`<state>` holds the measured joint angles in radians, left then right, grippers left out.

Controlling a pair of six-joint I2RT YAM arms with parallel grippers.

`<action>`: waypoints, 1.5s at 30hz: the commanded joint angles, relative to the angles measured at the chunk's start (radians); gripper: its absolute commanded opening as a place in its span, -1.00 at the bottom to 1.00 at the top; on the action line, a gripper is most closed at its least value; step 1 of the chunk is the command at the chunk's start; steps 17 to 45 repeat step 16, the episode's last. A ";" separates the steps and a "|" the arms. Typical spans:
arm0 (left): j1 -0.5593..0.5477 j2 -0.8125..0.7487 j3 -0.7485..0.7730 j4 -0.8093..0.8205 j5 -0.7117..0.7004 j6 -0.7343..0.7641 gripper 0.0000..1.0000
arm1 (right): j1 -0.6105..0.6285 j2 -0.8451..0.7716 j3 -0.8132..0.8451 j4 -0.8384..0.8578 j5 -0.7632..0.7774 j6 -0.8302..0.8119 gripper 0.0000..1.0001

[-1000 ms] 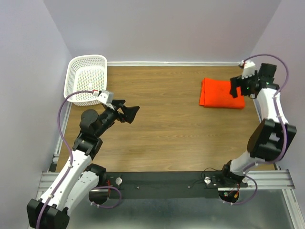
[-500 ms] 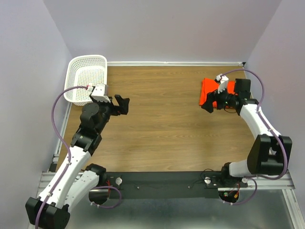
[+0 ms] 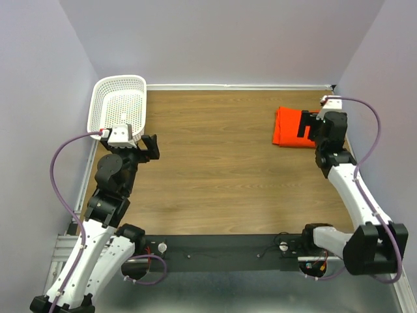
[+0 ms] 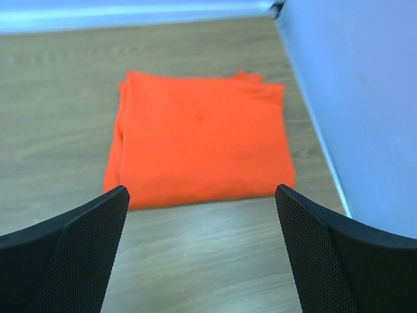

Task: Fold and stack the t-shirts
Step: Reset both grippers

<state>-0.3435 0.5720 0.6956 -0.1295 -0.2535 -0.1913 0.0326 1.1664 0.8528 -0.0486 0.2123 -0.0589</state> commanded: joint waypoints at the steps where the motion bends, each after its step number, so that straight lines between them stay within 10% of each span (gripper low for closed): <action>1: 0.001 -0.020 0.021 -0.042 -0.096 0.052 0.97 | -0.002 -0.147 -0.053 0.065 0.176 0.091 1.00; 45: 0.001 -0.021 0.001 -0.018 -0.044 0.047 0.97 | -0.002 -0.292 -0.156 0.066 0.199 0.031 1.00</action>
